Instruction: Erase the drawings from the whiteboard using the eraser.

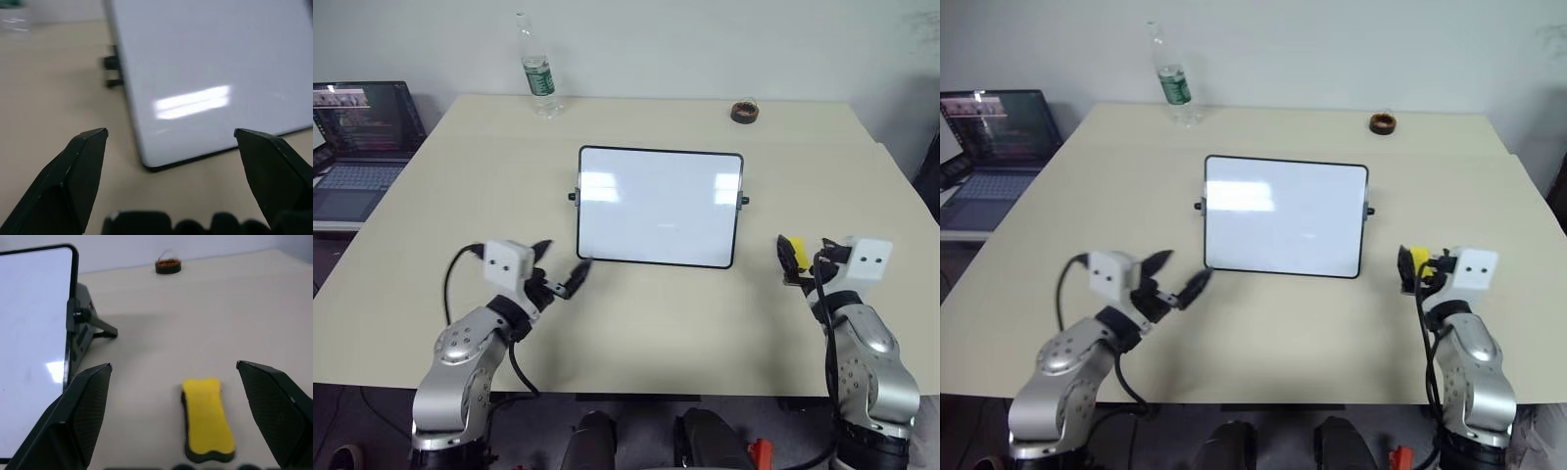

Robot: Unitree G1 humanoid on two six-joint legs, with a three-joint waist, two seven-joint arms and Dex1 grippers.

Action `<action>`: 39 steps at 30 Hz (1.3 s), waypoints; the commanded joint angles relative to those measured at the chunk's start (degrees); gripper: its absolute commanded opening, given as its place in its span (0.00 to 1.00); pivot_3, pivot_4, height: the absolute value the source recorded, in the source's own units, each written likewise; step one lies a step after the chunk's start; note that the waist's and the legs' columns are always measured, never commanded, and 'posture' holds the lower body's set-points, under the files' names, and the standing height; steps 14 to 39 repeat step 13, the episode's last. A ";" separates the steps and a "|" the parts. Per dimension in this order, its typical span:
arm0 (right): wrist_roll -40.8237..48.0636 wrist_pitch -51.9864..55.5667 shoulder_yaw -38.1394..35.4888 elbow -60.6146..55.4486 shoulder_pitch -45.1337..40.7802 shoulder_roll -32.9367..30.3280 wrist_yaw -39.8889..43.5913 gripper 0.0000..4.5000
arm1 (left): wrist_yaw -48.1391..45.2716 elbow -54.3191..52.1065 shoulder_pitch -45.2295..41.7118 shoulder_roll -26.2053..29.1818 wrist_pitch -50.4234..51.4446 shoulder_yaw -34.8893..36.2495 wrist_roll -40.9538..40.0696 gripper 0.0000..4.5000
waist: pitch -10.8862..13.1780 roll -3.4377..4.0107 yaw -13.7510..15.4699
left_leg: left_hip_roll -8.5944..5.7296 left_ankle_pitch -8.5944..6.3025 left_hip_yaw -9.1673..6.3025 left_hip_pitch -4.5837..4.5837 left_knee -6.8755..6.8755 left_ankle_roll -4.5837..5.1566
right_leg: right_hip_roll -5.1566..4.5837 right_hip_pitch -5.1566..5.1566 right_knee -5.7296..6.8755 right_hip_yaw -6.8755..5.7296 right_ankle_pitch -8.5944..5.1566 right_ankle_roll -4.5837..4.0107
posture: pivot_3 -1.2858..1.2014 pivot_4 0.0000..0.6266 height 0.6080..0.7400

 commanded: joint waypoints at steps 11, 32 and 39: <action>3.12 -16.28 2.09 -0.95 17.09 -2.69 9.48 0.99 | 17.08 2.62 5.37 -5.36 -9.20 2.30 11.57 1.00 | -0.04 -0.02 -0.30 | 0.00 0.00 0.11 0.23 -0.02 0.00 | 0.13 0.14 -0.05 0.10 -0.03 0.02 | 0.52 0.24 1.00; 4.00 -14.33 1.58 -0.43 15.50 -3.87 9.23 0.99 | 16.58 3.49 5.17 -5.05 -10.21 1.86 11.39 1.00 | -0.03 -0.02 -0.24 | 0.00 0.00 0.08 0.23 -0.02 -0.01 | 0.15 0.14 -0.02 0.09 -0.03 0.01 | 0.52 0.24 1.00; 4.00 -14.33 1.58 -0.43 15.50 -3.87 9.23 0.99 | 16.58 3.49 5.17 -5.05 -10.21 1.86 11.39 1.00 | -0.03 -0.02 -0.24 | 0.00 0.00 0.08 0.23 -0.02 -0.01 | 0.15 0.14 -0.02 0.09 -0.03 0.01 | 0.52 0.24 1.00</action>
